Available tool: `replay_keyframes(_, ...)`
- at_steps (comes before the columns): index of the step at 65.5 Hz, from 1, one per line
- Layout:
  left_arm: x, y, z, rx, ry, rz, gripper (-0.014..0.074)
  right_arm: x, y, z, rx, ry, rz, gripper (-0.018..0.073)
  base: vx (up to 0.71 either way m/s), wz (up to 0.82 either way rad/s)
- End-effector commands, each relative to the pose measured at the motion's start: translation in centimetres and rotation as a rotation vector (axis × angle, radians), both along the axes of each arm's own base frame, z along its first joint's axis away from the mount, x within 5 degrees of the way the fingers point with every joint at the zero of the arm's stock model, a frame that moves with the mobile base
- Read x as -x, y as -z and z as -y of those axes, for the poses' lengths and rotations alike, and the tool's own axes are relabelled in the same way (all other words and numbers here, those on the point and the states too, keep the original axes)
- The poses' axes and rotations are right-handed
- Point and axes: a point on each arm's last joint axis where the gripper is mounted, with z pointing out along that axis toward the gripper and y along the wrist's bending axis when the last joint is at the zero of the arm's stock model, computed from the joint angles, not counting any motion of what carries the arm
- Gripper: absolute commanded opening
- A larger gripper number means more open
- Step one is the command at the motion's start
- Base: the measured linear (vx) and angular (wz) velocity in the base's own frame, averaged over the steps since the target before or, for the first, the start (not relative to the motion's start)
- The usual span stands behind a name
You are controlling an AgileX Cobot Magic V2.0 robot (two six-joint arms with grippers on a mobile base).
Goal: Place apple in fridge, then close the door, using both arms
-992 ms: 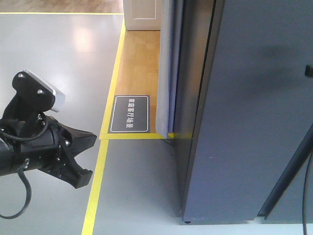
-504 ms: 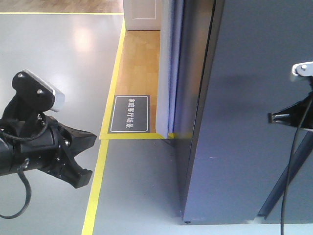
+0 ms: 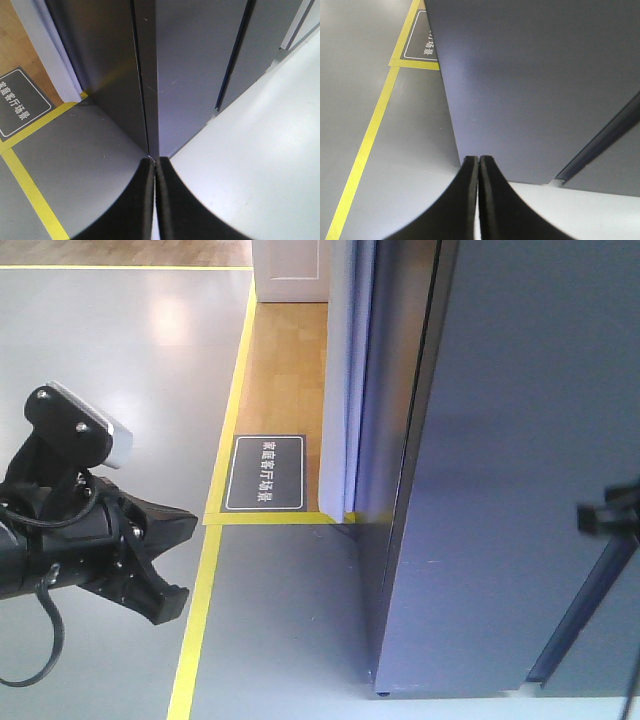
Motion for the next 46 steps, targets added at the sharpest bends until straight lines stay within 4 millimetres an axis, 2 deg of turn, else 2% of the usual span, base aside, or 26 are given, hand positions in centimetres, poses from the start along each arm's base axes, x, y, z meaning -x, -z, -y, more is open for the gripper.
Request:
replay_keyframes(1,-0.1,-1.8,-0.1,0.068,-0.029,0.072,-0.0006,2.2,-1.2,-0.1,0.004,-0.005,0.106,-0.0002,0.00,0.00)
replay_keyframes(15,0.0,-1.8,-0.1,0.068,-0.029,0.071,-0.0006,6.6,-0.8,-0.1,0.030,-0.027,0.071,-0.0002,0.00,0.00)
replay_keyframes(24,0.0,-1.8,-0.1,0.068,-0.029,0.071,-0.0006,8.7,-0.7,-0.2,0.041,-0.040,0.024,-0.0002,0.00,0.00)
replay_keyframes(35,0.0,-1.8,-0.1,0.068,-0.029,0.071,-0.0006,10.4,-0.8,-0.1,0.066,-0.044,0.009,-0.0002,0.00,0.00)
replay_keyframes(46,0.0,-1.8,-0.1,0.068,-0.029,0.071,-0.0006,11.1,-0.6,-0.1,0.062,-0.049,-0.019,-0.0002,0.00,0.00)
